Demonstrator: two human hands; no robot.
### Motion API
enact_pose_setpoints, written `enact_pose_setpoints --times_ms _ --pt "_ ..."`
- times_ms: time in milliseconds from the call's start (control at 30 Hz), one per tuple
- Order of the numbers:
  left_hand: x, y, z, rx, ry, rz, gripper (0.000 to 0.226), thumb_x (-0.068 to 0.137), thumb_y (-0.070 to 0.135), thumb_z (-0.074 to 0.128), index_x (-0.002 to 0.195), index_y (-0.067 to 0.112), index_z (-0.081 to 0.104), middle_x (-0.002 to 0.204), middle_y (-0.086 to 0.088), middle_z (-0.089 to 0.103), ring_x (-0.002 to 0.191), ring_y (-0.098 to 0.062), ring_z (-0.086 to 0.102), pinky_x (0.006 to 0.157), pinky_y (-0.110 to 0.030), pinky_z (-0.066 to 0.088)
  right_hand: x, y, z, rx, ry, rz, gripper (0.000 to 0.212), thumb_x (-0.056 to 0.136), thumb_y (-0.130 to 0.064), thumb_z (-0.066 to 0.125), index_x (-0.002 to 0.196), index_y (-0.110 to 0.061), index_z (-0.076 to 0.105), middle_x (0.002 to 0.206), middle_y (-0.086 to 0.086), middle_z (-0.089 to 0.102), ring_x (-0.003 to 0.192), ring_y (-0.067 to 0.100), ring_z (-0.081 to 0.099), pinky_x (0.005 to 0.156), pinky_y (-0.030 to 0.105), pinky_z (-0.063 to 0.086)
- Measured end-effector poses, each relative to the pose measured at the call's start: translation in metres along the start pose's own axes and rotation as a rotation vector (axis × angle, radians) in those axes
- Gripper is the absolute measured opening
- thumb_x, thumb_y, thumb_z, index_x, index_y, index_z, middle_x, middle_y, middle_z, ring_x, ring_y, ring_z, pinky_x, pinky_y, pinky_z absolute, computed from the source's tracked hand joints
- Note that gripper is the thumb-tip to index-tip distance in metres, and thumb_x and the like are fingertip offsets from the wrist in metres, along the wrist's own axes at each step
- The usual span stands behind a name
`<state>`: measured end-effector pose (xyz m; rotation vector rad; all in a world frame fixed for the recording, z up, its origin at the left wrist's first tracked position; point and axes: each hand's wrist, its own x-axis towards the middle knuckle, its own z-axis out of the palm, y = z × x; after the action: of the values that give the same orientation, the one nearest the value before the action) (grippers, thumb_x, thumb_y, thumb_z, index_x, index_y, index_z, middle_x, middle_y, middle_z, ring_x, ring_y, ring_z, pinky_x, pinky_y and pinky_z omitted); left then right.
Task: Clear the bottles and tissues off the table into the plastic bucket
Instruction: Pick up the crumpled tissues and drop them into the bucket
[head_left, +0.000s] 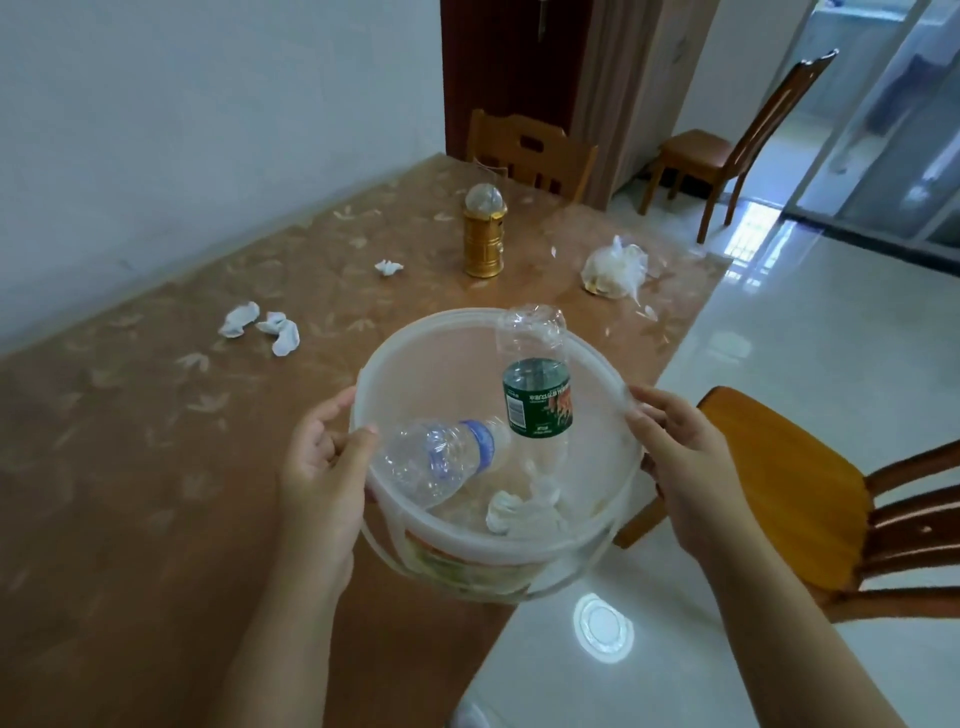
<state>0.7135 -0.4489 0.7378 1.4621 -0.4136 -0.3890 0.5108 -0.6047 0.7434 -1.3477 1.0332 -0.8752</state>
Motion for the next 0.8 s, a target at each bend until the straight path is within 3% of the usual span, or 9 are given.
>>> enact_pose_setpoints --times_ms 100,267,367,500,633,733,800 --pt "0.022 -0.002 0.001 0.002 0.064 0.005 0.034 0.089 0.004 0.056 0.099 0.036 0.061 0.072 0.000 0.064 0.053 0.000 0.055 0.050 -0.014 0.047 0.030 0.001 0.020 -0.001 -0.058 0.013 0.015 0.085 -0.026 0.057 0.091 -0.039 0.061 0.097 -0.005 0.065 0.089 0.009 0.062 0.058 0.018 0.051" --pt "0.052 -0.005 0.000 0.049 0.149 0.002 0.032 0.086 0.005 0.060 0.099 0.034 0.060 0.071 -0.012 0.058 0.050 -0.001 0.055 0.048 -0.013 0.047 0.083 0.002 0.056 -0.014 -0.146 0.013 0.018 0.087 -0.023 0.055 0.089 -0.039 0.063 0.092 -0.010 0.066 0.084 0.008 0.064 0.063 0.021 0.055" --pt "0.071 -0.006 0.005 0.088 0.250 -0.012 0.034 0.085 0.005 0.061 0.098 0.035 0.060 0.063 -0.006 0.055 0.044 -0.001 0.052 0.045 -0.014 0.044 0.119 0.003 0.079 0.003 -0.218 0.037 0.018 0.087 -0.019 0.055 0.091 -0.034 0.064 0.093 -0.004 0.066 0.087 0.015 0.064 0.075 0.033 0.055" --pt "0.093 -0.003 0.016 0.141 0.395 0.005 0.038 0.084 0.001 0.057 0.099 0.036 0.058 0.059 -0.003 0.053 0.042 -0.001 0.050 0.042 -0.013 0.042 0.172 -0.004 0.112 0.040 -0.372 0.040 0.019 0.086 -0.019 0.056 0.090 -0.035 0.065 0.097 -0.005 0.068 0.088 0.013 0.065 0.067 0.025 0.052" --pt "0.110 0.002 0.029 0.206 0.570 0.000 0.037 0.076 0.005 0.059 0.109 0.023 0.059 0.055 0.000 0.050 0.042 -0.003 0.045 0.044 -0.016 0.040 0.225 -0.017 0.144 0.047 -0.545 0.025 0.021 0.085 -0.018 0.058 0.088 -0.036 0.069 0.096 -0.008 0.070 0.090 0.012 0.065 0.068 0.025 0.051" --pt "0.119 0.002 0.040 0.212 0.680 -0.034 0.038 0.067 0.012 0.057 0.097 0.036 0.060 0.050 0.006 0.049 0.044 -0.007 0.045 0.046 -0.026 0.042 0.255 -0.018 0.164 0.014 -0.657 0.009 0.023 0.086 -0.017 0.057 0.094 -0.034 0.068 0.104 -0.003 0.067 0.094 0.015 0.064 0.073 0.030 0.054" --pt "0.122 0.003 0.046 0.202 0.744 -0.041 0.042 0.074 0.000 0.057 0.097 0.036 0.059 0.052 0.006 0.050 0.043 -0.004 0.045 0.043 -0.021 0.042 0.269 -0.019 0.177 -0.005 -0.732 0.015 0.023 0.086 -0.015 0.056 0.102 -0.027 0.067 0.106 -0.001 0.067 0.098 0.018 0.063 0.081 0.037 0.054"
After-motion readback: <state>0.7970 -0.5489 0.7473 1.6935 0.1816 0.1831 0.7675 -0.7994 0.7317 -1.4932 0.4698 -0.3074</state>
